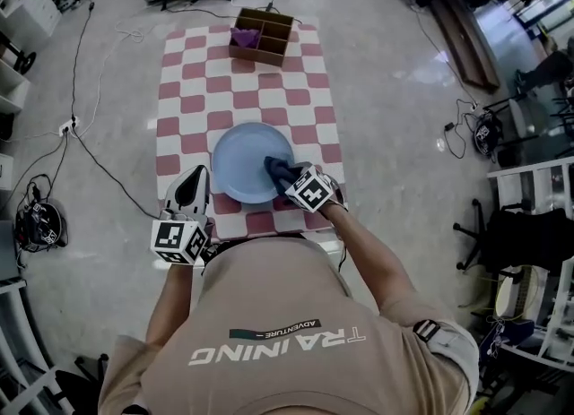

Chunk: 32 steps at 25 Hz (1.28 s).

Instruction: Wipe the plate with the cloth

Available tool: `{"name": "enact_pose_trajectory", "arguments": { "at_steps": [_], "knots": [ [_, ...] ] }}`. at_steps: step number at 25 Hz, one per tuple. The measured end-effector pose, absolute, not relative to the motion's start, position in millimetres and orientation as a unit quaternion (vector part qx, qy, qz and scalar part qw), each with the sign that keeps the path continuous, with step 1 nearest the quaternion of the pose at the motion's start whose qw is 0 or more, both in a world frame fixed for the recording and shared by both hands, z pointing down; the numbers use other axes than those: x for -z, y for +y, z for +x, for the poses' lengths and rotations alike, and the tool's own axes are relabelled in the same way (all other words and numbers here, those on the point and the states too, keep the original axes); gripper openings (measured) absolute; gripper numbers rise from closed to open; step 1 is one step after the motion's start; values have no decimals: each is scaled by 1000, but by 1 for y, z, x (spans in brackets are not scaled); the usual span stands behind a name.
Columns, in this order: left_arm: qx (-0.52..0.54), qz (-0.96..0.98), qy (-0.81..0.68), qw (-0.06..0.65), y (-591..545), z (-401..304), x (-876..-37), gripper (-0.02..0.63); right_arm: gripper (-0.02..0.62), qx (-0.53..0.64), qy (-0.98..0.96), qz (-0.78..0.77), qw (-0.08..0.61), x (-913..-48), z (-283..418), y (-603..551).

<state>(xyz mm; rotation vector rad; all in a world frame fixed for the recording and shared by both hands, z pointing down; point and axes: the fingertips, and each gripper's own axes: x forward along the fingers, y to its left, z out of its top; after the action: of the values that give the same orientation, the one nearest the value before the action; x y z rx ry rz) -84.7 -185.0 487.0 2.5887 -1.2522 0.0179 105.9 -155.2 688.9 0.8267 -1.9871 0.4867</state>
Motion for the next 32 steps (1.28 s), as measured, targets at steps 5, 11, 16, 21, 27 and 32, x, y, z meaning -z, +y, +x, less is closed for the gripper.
{"name": "enact_pose_trajectory", "arguments": {
  "at_steps": [5, 11, 16, 21, 27, 32],
  "knots": [
    [-7, 891, -432, 137, -179, -86, -495, 12, 114, -200, -814, 320, 442, -692, 73, -131],
    [-4, 883, -448, 140, -177, -103, -497, 12, 112, -156, -837, 265, 453, -693, 20, -113],
    [-6, 873, -468, 135, -174, -127, -497, 12, 112, -130, -860, 220, 441, -690, -32, -114],
    [-7, 865, -483, 134, -175, -153, -497, 12, 112, -91, -871, 197, 440, -685, -75, -135],
    [-8, 862, -489, 133, -181, -177, -497, 12, 112, -53, -864, 202, 458, -688, -98, -184],
    [-10, 865, -483, 136, -188, -190, -496, 12, 112, -68, -848, 244, 466, -687, -85, -228]
  ]
}}
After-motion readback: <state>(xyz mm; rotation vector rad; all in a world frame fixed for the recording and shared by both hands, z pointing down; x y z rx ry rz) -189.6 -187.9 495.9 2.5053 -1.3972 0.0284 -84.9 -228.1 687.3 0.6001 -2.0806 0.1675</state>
